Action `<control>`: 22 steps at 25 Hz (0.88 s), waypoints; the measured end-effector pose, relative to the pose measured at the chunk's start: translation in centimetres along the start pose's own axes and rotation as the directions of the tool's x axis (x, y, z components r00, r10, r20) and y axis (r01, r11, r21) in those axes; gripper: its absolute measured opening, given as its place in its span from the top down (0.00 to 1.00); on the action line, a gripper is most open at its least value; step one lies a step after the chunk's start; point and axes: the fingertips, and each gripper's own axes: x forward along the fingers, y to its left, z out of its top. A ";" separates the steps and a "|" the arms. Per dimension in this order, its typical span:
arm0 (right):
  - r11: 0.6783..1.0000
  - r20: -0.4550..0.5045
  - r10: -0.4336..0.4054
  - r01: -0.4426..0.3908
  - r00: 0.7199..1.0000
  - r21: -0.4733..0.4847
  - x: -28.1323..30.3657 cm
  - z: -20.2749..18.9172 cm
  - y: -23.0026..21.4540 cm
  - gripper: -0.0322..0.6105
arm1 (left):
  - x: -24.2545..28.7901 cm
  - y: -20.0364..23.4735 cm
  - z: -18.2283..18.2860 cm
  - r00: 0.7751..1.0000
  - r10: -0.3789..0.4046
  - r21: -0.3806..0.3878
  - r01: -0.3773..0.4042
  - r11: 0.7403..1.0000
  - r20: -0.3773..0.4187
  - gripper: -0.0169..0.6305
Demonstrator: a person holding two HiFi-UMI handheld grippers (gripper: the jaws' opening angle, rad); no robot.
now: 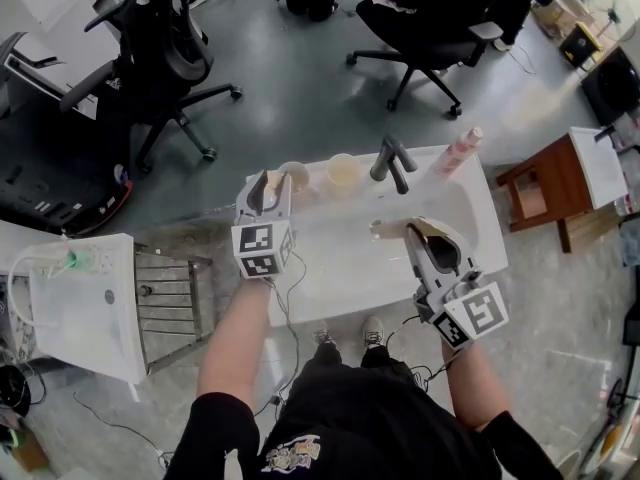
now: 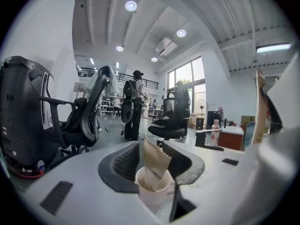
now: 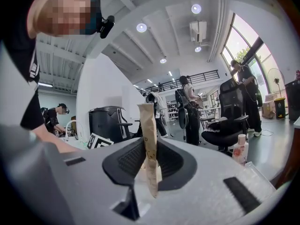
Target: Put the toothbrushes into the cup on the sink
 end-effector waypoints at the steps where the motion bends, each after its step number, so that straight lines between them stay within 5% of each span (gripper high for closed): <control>1: 1.000 0.001 0.002 -0.002 1.000 0.000 0.1 0.0 0.1 0.84 | -0.1 0.0 0.1 1.000 -0.001 0.006 0.001 1.000 0.005 0.77; 22: 0.997 0.048 0.071 -0.071 0.996 0.008 -0.7 1.5 0.7 0.84 | -7.4 -3.2 9.0 0.982 0.004 0.079 -0.019 0.997 0.189 0.71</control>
